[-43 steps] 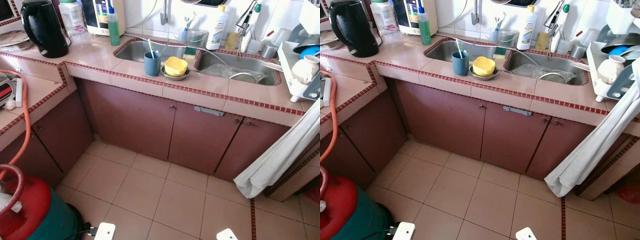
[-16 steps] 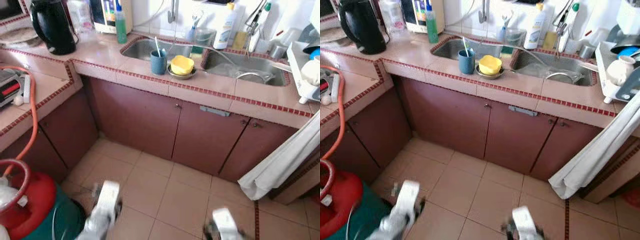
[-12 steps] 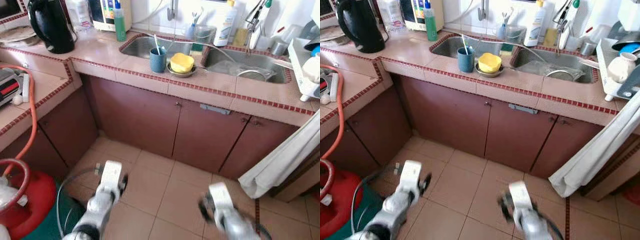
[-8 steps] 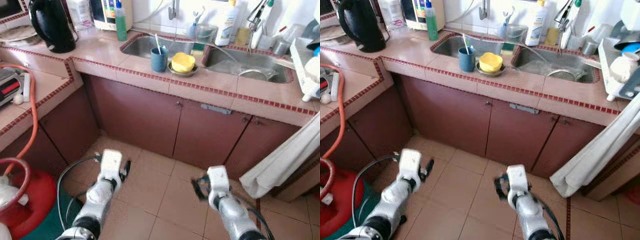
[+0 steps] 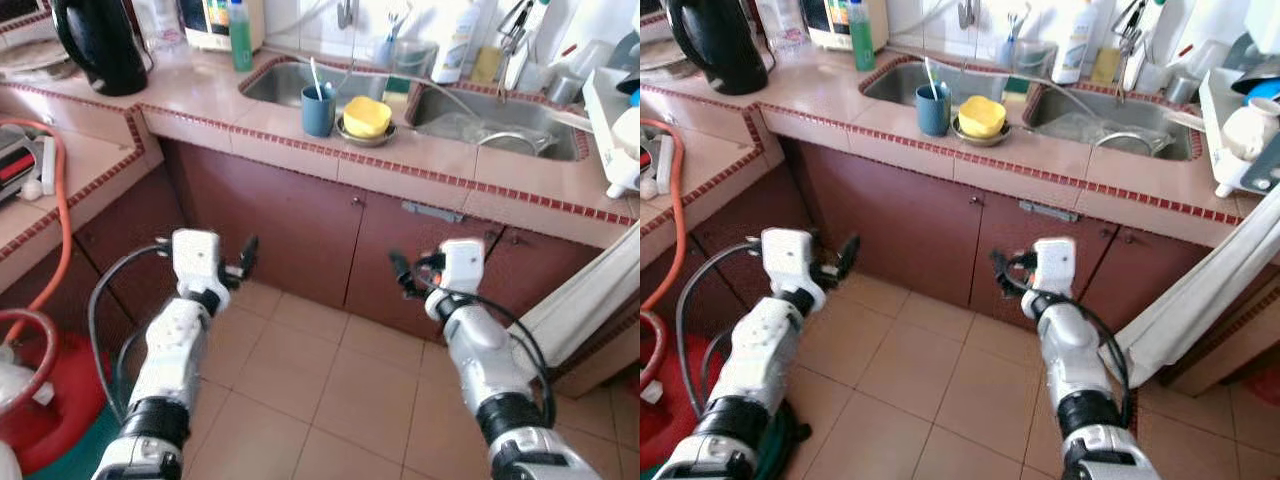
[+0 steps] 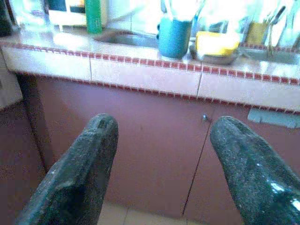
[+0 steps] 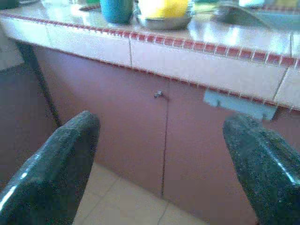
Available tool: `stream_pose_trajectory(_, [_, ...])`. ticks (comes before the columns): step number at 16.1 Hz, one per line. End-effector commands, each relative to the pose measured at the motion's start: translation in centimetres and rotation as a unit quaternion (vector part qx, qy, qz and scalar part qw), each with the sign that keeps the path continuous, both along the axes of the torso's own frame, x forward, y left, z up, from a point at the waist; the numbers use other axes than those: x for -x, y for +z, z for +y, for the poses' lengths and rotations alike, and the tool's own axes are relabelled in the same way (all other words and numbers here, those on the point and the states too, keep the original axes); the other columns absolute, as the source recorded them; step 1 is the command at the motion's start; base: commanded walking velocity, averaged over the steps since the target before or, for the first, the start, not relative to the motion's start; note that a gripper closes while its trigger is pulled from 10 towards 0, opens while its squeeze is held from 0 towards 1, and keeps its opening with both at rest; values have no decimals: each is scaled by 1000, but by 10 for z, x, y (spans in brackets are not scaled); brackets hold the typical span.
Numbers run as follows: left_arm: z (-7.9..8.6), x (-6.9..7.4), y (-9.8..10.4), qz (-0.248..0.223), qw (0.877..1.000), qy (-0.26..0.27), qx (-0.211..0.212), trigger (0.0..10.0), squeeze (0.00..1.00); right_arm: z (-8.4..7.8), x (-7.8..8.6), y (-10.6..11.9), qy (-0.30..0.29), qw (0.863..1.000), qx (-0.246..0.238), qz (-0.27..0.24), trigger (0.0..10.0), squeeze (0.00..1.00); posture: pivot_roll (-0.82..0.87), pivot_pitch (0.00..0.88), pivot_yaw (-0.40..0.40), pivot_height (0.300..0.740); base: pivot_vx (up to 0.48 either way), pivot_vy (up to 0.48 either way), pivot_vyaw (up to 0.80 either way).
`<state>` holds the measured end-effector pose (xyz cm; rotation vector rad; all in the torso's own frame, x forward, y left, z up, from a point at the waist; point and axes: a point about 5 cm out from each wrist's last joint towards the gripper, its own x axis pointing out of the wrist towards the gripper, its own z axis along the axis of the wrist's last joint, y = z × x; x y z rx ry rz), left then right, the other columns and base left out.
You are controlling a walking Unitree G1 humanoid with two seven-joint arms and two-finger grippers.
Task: Kitchen organization
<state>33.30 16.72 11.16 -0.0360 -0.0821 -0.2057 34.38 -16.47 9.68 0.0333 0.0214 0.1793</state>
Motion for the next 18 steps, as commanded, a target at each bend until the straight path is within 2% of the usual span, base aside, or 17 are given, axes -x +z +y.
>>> stream_pose_trajectory(1, [0, 5, 3, -3, 1000, -6, -11, 10000, 1000, -3, 2, 5, -3, 1000, 14, -5, 10000, 1000, -54, 62, -10, 740, 0, 0, 0])
stream_pose_trajectory(2, [-2, 20, 5, -16, 999, -25, -45, 10000, 1000, -1, 12, 15, 19, 998, 37, -37, 10000, 1000, -55, 64, -10, 740, 0, 0, 0])
stream_pose_trajectory(3, [-1, 25, 5, -18, 999, -24, -44, 10000, 1000, -1, 16, 18, 25, 998, 45, -46, 10000, 1000, -56, 66, -8, 740, 0, 0, 0])
stream_pose_trajectory(4, [2, 36, 6, -15, 1000, -14, -1, 10000, 1000, -3, 22, 23, 19, 997, 58, -56, 10000, 1000, -54, 65, -11, 740, 0, 0, 0])
stream_pose_trajectory(5, [5, 42, 3, -8, 1000, -2, 4, 10000, 1000, -4, 25, 23, 12, 997, 44, -55, 10000, 1000, -53, 66, -15, 740, 0, 0, 0])
stream_pose_trajectory(6, [3, 47, 1, -4, 1000, 0, -8, 10000, 1000, -4, 29, 18, 7, 998, 34, -47, 10000, 1000, -55, 65, -16, 740, 0, 0, 0])
stream_pose_trajectory(10, [-12, 53, 6, -7, 1000, -11, -15, 10000, 1000, 6, 42, 7, 28, 999, 33, -21, 10000, 1000, -50, 62, -23, 740, 0, 0, 0])
stream_pose_trajectory(12, [-17, 52, 8, -3, 999, -9, -41, 10000, 1000, 16, 46, 16, 59, 996, 43, -43, 10000, 1000, -58, 62, -20, 740, 0, 0, 0])
stream_pose_trajectory(13, [-16, 52, 9, -3, 999, -6, -50, 10000, 518, 17, 46, 21, 61, 996, 44, -52, 10000, 631, -58, 62, -20, 740, 0, 0, 0])
stream_pose_trajectory(14, [-14, 51, 11, -2, 999, 6, -51, 10000, 0, 18, 45, 28, 60, 995, 42, -63, 10000, 0, -63, 65, -14, 740, 0, 0, 0])
stream_pose_trajectory(18, [-12, 50, 15, -9, 998, 16, -63, 10000, 0, 19, 47, 31, 53, 994, 61, -77, 10000, 0, -61, 61, -14, 740, 0, 0, 0])
